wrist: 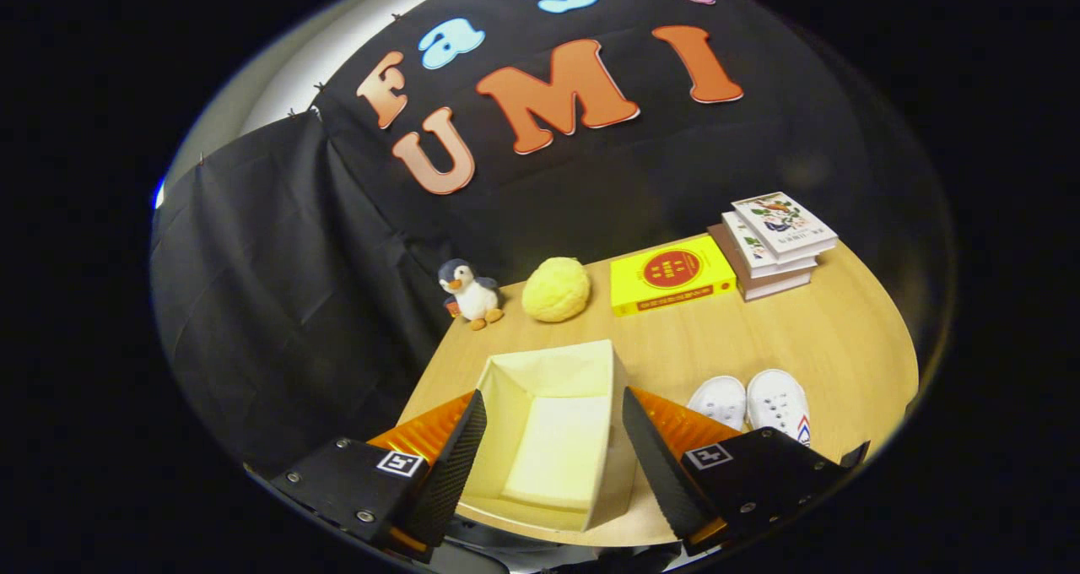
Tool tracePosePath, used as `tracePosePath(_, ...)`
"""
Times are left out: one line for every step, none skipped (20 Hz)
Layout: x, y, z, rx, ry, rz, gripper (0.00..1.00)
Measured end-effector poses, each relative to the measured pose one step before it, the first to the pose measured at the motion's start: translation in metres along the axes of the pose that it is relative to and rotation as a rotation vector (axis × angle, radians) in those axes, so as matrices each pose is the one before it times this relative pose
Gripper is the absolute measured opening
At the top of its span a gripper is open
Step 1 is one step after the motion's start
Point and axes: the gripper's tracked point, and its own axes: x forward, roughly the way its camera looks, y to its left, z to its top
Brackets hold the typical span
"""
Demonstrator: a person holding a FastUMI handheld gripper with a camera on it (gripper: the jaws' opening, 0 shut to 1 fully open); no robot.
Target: Open the storage box then place both shoes into the box .Put the left shoe in first, then the right shoe, with the right side of both shoes facing outward in a uniform manner.
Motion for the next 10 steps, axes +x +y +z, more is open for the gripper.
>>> tracePosePath(-0.00138, -0.01444, -0.004, 0.01569, 0.00734, -0.02367, 0.97)
tracePosePath(0.00093, -0.01536, -0.00519, 0.01477, 0.01082, -0.02194, 0.97)
tracePosePath(0.00044, -0.01351, -0.00675, 0.01038, 0.01222, -0.02155, 0.97)
tracePosePath(0.0029, -0.01565, -0.00651, 0.00843, 0.0133, -0.02624, 0.96)
tracePosePath(0.00401, -0.01281, -0.00692, 0.00837, 0.01601, -0.0242, 0.96)
tracePosePath(0.00428, -0.01175, -0.00716, 0.00828, 0.01843, -0.01817, 0.95)
tracePosePath(0.0052, -0.00911, -0.00826, 0.00921, 0.02279, -0.0141, 0.92)
tracePosePath(0.00661, -0.00912, -0.00889, 0.01227, 0.02506, -0.00909, 0.89)
tracePosePath(0.00655, -0.00615, -0.00773, 0.0135, 0.0203, -0.01251, 0.86)
tracePosePath(0.0067, -0.00523, -0.00743, 0.01222, 0.0286, -0.00727, 0.8)
